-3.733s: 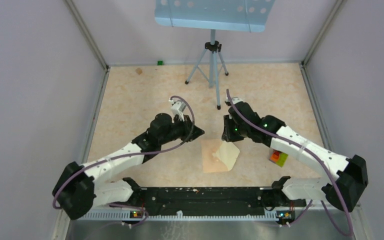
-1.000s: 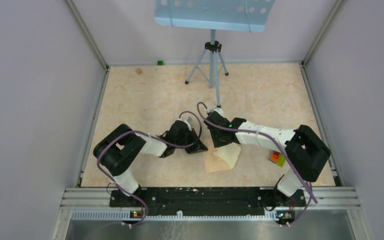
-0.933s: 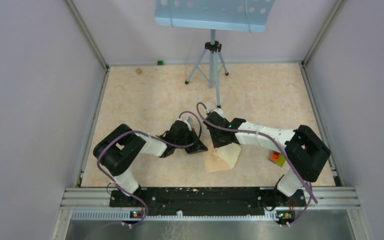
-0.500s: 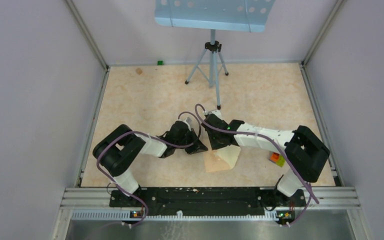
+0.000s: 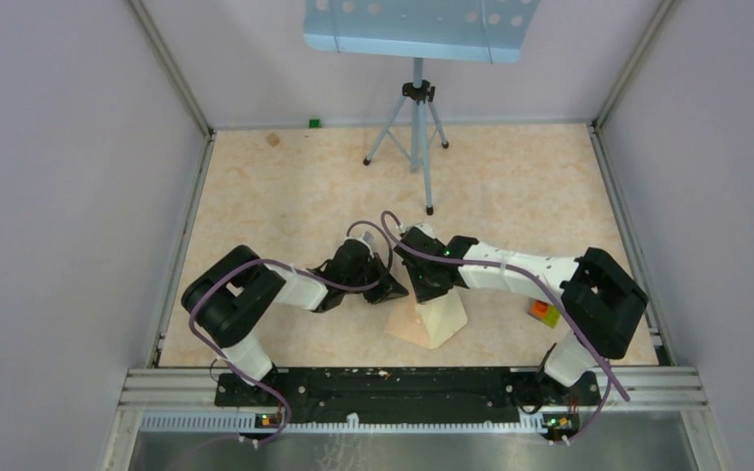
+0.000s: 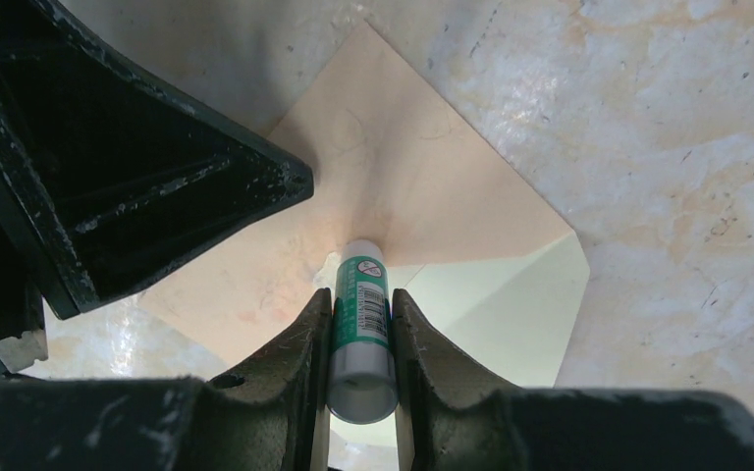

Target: Place the letter into the envelope and seal it

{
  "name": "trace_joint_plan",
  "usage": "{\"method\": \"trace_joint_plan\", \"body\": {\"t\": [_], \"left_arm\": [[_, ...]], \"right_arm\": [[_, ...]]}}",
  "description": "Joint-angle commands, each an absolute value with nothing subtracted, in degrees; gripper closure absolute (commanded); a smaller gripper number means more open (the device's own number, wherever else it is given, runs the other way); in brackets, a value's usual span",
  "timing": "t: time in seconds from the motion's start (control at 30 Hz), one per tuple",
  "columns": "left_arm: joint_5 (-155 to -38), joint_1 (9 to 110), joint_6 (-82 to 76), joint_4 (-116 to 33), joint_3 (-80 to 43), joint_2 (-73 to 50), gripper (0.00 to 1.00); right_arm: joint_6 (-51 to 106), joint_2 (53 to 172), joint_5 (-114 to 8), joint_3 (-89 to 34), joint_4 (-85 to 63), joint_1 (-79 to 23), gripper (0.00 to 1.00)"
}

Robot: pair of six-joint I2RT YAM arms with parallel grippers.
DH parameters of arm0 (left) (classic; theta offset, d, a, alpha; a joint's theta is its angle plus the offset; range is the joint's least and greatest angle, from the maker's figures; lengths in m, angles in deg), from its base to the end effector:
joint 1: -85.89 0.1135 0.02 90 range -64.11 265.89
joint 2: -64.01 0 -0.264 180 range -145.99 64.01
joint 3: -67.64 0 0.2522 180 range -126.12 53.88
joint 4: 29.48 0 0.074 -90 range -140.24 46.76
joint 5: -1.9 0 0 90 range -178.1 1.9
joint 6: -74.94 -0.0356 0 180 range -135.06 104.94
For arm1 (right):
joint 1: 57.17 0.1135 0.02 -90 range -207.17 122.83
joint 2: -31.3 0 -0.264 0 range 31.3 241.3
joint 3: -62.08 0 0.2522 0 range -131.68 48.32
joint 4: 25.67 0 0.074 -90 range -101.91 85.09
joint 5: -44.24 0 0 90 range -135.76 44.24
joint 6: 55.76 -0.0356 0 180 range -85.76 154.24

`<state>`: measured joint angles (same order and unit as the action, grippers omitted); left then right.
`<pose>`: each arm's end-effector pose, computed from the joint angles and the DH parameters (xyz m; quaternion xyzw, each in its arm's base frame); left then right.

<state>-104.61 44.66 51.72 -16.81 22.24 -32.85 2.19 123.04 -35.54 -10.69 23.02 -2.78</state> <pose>0.2137 -0.2007 0.1106 -0.1368 0.8841 -0.4221 0.1466 0.1845 0.2467 0.1945 -0.1724 0.9620 0.0685 0.2004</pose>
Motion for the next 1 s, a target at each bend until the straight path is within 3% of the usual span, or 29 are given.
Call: {"method": "trace_joint_plan", "body": {"t": [0.0, 0.3, 0.53, 0.83, 0.97], "left_arm": [[-99.3, 44.6, 51.6, -20.7, 24.2, -32.9, 1.00], [-102.6, 44.0, 45.0, -25.4, 21.5, -27.3, 1.00], [-106.9, 43.8, 41.6, -27.7, 22.6, -22.5, 0.87], [-107.7, 41.6, 46.6, -24.1, 25.7, -28.5, 0.99], [-105.3, 41.2, 48.6, -23.9, 27.1, -30.5, 1.00]], "right_arm": [[3.3, 122.5, -38.1, -12.3, 30.4, -1.4, 1.00], [2.4, 124.1, -37.0, -12.4, 28.4, -1.3, 1.00], [2.4, 124.7, -36.8, -14.4, 28.2, -1.3, 1.00], [1.7, 123.1, -36.3, -16.1, 28.9, -1.3, 1.00], [1.5, 121.9, -35.5, -16.4, 29.0, -1.3, 1.00]]}}
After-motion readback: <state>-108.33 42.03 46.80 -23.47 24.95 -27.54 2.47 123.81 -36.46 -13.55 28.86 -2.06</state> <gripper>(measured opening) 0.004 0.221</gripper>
